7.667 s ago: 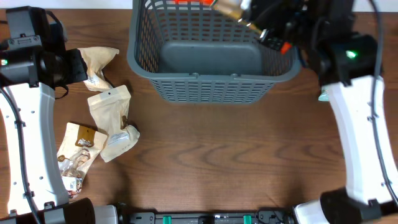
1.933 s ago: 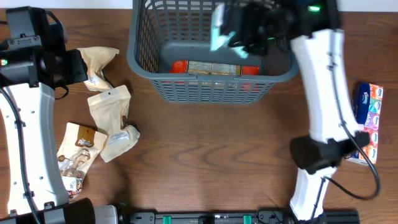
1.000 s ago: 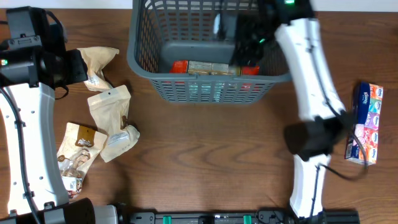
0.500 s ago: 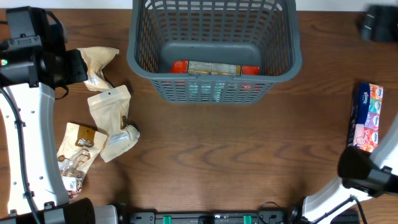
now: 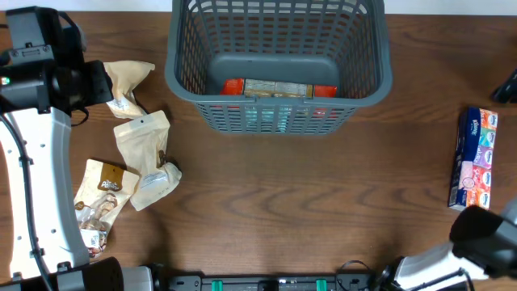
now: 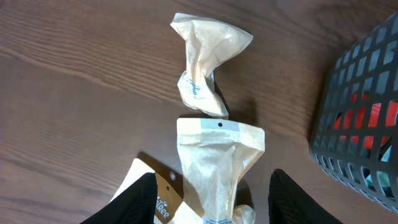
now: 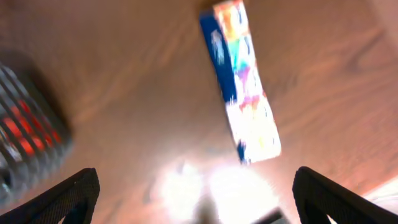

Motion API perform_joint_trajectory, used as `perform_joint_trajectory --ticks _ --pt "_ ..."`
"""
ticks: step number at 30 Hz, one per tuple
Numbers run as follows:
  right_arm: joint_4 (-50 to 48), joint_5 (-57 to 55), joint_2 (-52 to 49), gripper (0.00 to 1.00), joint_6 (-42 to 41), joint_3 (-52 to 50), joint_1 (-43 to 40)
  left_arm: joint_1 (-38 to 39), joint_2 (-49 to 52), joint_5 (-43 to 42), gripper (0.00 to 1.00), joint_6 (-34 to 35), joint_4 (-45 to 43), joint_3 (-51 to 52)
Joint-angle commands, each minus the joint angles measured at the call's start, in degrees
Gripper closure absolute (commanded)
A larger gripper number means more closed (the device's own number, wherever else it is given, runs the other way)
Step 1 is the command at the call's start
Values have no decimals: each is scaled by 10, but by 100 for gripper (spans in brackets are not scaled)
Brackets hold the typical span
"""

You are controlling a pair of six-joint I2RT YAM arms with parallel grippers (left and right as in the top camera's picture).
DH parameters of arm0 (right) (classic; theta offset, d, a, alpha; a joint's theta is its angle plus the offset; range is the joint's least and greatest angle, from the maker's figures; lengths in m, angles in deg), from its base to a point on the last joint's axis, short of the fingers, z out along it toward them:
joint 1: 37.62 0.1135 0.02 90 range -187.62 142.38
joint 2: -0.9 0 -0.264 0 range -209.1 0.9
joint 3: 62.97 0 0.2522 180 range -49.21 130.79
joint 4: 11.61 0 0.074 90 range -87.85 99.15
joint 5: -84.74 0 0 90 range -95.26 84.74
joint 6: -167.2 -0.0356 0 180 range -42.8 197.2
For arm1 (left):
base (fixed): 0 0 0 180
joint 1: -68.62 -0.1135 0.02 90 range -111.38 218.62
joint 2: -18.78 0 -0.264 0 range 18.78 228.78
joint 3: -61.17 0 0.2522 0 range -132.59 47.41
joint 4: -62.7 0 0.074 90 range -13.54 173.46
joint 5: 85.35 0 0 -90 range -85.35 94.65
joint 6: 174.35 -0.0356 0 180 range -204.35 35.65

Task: Pack container
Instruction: 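Grasp the blue-and-pink tissue box with the right gripper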

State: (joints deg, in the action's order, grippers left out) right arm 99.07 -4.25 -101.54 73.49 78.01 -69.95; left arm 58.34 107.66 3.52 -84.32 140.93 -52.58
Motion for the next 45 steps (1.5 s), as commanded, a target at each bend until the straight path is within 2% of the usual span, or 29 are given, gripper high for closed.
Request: perform_joint_trajectory --ticks 1,10,14,17,19,22,26,40,45 --pt "4 -10 69 10 10 -88 1 1 2 0 53 3 1 -1" --pt "-72 -9 241 7 26 -363 0 1 2 0 53 3 -1 -1" --pt "-197 -62 311 3 34 -512 -5 1 2 0 53 3 -1 -1" --pt "-295 -80 315 2 42 -594 -24 1 2 0 53 3 -1 -1" --pt "-355 -64 303 1 79 -626 -40 1 2 0 53 3 -1 -1" --pt "-410 -3 267 1 125 -633 -67 1 2 0 53 3 -4 -1" --pt "-428 51 207 1 180 -617 -106 1 2 0 53 3 -4 -1" --pt "-413 52 23 1 226 -446 -130 1 2 0 53 12 -4 -1" --pt "-419 42 -29 1 246 -424 -130 1 2 0 53 12 -4 -1"
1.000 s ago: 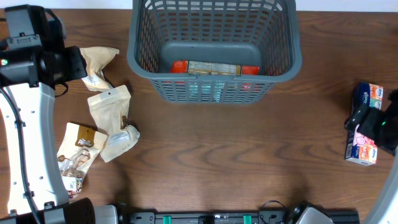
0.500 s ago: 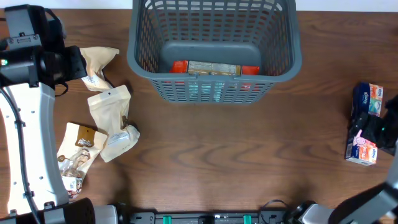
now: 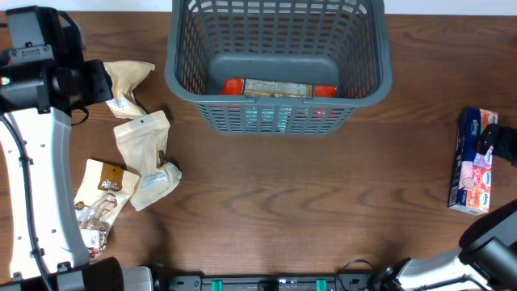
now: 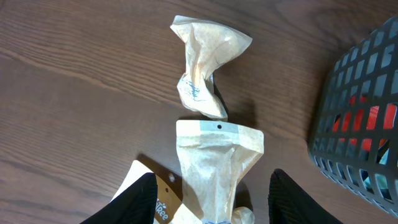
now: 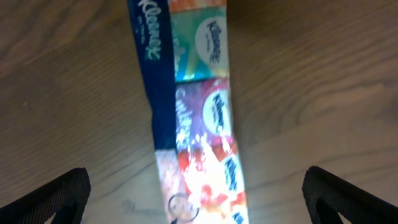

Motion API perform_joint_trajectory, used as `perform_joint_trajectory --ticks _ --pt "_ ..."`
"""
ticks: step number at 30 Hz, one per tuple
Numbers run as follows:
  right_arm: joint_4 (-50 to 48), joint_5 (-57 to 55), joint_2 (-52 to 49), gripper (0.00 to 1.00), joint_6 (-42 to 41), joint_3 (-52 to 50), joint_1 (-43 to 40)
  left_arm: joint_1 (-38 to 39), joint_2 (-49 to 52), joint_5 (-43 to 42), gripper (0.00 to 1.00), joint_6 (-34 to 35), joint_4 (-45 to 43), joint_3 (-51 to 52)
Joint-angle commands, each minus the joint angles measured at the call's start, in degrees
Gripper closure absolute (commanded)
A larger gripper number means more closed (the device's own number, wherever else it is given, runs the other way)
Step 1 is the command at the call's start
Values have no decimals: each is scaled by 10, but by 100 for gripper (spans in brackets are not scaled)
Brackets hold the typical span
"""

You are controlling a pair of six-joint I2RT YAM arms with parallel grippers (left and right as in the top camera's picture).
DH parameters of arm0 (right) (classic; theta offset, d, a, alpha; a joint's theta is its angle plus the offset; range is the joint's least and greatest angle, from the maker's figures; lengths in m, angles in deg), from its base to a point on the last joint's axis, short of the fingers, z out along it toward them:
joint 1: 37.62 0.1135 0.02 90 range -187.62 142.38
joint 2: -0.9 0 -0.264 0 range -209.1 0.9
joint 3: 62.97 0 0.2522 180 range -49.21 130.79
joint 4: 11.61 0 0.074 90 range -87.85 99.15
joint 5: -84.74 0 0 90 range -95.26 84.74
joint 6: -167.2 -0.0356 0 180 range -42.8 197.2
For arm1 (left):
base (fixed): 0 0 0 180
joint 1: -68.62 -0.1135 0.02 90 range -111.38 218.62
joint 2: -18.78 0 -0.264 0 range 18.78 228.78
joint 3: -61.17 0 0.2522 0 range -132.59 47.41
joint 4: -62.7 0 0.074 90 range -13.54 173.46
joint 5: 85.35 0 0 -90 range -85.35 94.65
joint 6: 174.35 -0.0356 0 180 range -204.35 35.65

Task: Pack container
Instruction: 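Grasp the blue-and-pink tissue box with the right gripper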

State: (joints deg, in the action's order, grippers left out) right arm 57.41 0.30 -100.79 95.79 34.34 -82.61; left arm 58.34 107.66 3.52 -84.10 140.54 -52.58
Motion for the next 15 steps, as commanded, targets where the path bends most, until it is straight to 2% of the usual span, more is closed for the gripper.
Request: perform_joint_trajectory --ticks 1,11,15 --pt "-7 -11 -48 1 23 12 -3 1 2 0 53 10 0 -1" --pt "-46 -16 -117 1 23 12 -3 1 2 -2 53 14 0 -1" --pt "-51 -16 -149 1 22 12 -3 1 2 -28 53 14 -1 -1"
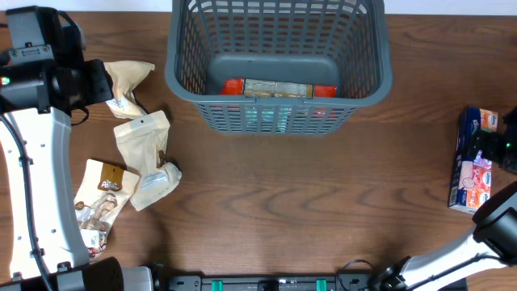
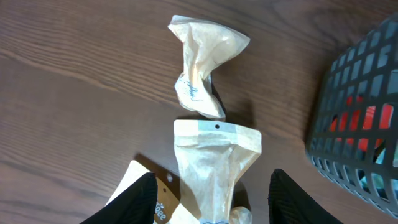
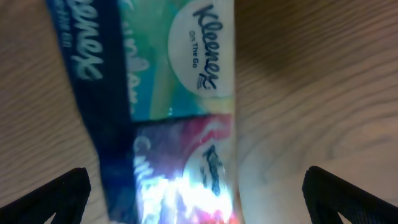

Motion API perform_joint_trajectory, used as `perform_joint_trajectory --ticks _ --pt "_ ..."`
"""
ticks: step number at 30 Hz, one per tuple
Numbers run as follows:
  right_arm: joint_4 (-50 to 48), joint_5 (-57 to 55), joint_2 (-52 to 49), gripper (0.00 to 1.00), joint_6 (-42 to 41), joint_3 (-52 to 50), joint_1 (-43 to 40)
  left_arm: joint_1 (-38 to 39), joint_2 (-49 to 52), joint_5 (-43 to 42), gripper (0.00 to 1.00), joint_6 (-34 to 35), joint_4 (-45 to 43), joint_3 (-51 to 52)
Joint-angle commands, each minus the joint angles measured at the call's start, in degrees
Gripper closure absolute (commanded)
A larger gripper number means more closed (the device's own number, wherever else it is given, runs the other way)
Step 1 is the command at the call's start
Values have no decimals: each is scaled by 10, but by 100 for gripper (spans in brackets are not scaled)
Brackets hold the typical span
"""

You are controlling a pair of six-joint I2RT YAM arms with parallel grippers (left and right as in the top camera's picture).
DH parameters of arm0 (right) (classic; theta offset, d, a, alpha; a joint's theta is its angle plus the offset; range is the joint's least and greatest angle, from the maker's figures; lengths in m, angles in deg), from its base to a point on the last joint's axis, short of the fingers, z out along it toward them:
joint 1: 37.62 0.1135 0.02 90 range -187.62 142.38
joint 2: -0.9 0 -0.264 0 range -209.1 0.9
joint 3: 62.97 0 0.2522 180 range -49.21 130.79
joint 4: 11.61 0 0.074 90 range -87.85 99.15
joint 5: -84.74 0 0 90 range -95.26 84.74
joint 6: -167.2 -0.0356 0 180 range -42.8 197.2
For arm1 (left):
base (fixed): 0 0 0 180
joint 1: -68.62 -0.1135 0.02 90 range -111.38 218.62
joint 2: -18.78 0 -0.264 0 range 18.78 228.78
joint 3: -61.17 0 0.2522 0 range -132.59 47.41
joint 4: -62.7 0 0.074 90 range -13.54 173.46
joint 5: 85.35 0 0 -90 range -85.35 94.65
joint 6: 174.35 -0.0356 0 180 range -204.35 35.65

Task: Pack container
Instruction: 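Grasp the blue-and-pink tissue box with the right gripper, then carry the tissue box into the basket and lower it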

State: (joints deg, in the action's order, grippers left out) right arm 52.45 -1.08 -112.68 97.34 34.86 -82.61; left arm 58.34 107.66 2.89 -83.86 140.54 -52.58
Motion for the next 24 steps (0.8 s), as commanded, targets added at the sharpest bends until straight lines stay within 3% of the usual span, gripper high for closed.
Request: perform_joint_trajectory --ticks 1,9,16,19,21,24 --pt "-3 -1 -38 1 6 7 -2 1 2 -21 53 11 0 -1" --pt "-12 -1 -92 7 -7 7 16 1 2 -21 53 11 0 -1" --pt "-21 35 -93 58 -18 7 37 1 2 -21 53 11 0 -1" --pt "-19 75 -92 87 -19 7 50 1 2 -21 53 11 0 -1" --pt "-16 97 -87 96 -30 11 63 1 2 -21 53 11 0 -1" --pt "1 130 -73 99 -39 41 83 1 2 -21 53 11 0 -1"
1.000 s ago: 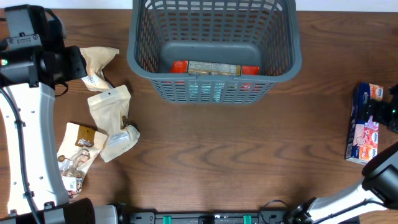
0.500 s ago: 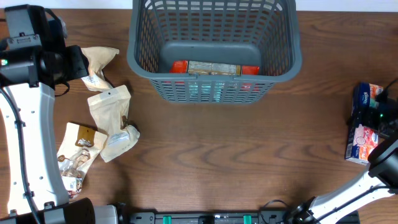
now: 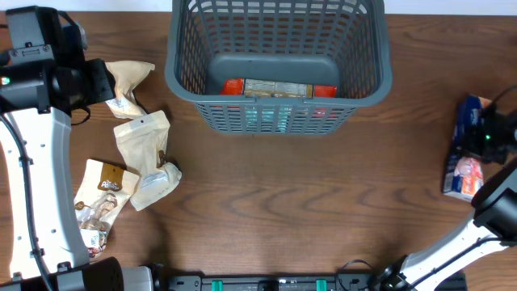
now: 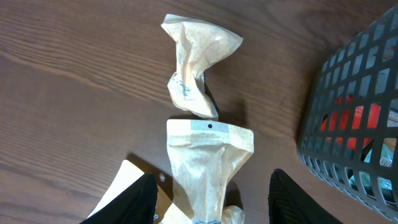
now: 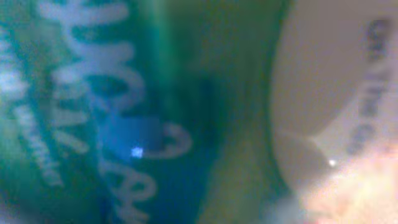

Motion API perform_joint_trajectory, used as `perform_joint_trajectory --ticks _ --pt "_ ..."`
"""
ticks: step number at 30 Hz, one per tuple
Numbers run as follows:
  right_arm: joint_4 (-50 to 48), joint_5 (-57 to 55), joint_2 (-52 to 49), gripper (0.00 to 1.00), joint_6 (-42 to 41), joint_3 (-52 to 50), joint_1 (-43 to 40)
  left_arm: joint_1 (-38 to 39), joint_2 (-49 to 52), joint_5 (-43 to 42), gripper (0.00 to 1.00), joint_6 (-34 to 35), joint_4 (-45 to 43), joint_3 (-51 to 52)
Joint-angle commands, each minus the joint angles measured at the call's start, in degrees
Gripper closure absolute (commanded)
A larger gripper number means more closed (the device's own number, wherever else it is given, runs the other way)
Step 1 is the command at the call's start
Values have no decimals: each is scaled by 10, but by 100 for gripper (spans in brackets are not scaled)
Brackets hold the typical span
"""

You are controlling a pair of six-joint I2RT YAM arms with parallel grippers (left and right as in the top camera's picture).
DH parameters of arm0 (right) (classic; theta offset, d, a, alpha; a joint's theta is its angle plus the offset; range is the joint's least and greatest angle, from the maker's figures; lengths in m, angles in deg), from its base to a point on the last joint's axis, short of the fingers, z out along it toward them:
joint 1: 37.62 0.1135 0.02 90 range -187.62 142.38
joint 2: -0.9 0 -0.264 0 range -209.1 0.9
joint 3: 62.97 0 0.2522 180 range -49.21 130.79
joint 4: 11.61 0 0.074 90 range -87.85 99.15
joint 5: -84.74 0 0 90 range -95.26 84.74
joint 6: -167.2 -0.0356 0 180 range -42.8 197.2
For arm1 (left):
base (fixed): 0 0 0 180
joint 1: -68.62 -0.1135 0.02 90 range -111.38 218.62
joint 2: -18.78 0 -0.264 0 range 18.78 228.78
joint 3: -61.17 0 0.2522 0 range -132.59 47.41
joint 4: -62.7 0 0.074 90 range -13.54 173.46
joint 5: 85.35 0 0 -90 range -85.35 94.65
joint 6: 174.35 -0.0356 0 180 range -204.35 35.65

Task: Pack container
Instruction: 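Carry the tissue box into the basket and lower it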

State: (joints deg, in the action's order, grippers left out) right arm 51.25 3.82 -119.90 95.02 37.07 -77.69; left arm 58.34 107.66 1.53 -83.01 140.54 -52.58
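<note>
A grey mesh basket (image 3: 279,113) stands at the back centre with a red-and-silver packet inside. At the right edge lies a blue, many-coloured Kleenex tissue pack (image 3: 460,174), tilted. My right gripper (image 3: 487,133) is down on its upper half. The pack (image 5: 186,112) fills the right wrist view as a blur and hides the fingers. My left gripper (image 4: 211,202) hangs open over a flat kraft pouch (image 4: 208,162), with a crumpled paper bag (image 4: 193,68) just beyond it.
A third pouch with a clear window (image 3: 101,202) lies at the front left, next to a small crumpled wrapper (image 3: 161,178). The basket's corner (image 4: 348,124) shows at the right of the left wrist view. The tissue pack sits close to the table's right edge.
My right gripper has come down so close that the tissue pack fills its view. The pack now lies tilted, its near end shifted left. The left gripper has barely shifted.
My right gripper was first out near the table's right side with the tissue pack ahead of it. It then stood above the pack, then nearer, fingers wide apart. Now it is on the pack, which has shifted. The left gripper stayed open over the pouches throughout.
</note>
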Motion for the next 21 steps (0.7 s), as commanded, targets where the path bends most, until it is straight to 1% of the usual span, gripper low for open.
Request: perform_joint_trajectory --ticks 1,3,4,5,10,12,13,15,17,21 --pt "21 91 6 99 -16 37 40 1 2 -8 53 2 0 -1" --pt "43 97 23 99 -17 84 54 1 2 -8 53 2 0 -1" --pt "68 98 38 99 -20 140 69 1 2 -8 53 3 0 -1" --pt "76 98 42 99 -20 158 73 1 2 -8 53 3 0 -1" --pt "137 98 80 99 -21 351 135 1 2 -8 53 2 0 -1" --pt "154 98 93 99 -2 428 170 1 2 -8 53 2 0 -1" --pt "158 99 97 99 10 448 182 1 2 -8 53 2 0 -1" --pt "167 103 106 99 55 498 220 1 2 -8 53 2 1 -1" --pt "176 137 112 99 125 532 262 1 2 -8 53 2 2 -1" --pt "198 169 116 99 258 546 351 1 2 -8 53 2 4 -1"
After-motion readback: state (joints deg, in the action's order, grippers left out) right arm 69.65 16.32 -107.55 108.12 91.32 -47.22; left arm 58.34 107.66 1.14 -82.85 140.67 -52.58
